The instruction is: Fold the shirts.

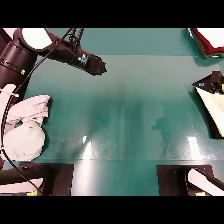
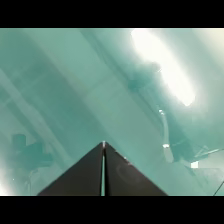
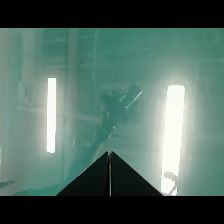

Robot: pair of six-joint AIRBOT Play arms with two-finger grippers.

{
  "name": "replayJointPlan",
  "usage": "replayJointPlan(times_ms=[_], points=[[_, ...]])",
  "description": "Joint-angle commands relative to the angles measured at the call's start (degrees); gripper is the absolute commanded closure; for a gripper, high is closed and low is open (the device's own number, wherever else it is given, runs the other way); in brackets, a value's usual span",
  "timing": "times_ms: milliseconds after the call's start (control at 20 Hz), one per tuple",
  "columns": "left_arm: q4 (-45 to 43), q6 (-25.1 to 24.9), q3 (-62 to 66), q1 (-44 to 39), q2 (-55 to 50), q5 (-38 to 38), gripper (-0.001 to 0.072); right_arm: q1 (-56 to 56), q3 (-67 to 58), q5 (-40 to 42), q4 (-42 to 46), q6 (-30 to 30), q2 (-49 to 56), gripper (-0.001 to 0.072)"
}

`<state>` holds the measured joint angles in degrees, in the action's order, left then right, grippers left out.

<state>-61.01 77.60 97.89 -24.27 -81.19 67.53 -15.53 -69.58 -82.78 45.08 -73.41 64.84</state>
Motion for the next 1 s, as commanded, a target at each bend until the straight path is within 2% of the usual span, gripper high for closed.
replayJointPlan(times_ms=[0,150,350,450,550,850,950], points=[[-0.09,0.13,0.61,0.33,0.09,-1.97,0.0684,0.07,0.02,-0.33,0.0,-0.02,-0.04,0.07],[-7.41,3.72,4.9,4.79,2.43,7.48,0.0684,0.07,0.02,-0.35,0.0,-0.02,-0.04,0.0701],[-31.98,7.74,5.18,13.16,7.82,21.53,0.0663,0.07,0.02,-0.24,0.0,-0.02,-0.04,0.0701],[-38.58,8.72,2.86,17.59,7.91,25.99,0.0021,0.07,0.02,-0.15,-0.02,-0.02,-0.04,0.0701],[-39.06,10.43,-2.99,21.64,7.89,23.74,0.0038,0.07,0.02,-0.15,-0.02,-0.02,-0.04,0.0701],[-39.1,13.11,-30.84,31.06,7.37,4.98,0.0038,0.07,0.02,-0.26,-0.07,-0.02,-0.04,0.0701],[-39.08,13.07,-37.35,33.14,6.95,1.31,0.0038,0.07,0.02,-0.26,-0.07,-0.04,-0.04,0.0701]])
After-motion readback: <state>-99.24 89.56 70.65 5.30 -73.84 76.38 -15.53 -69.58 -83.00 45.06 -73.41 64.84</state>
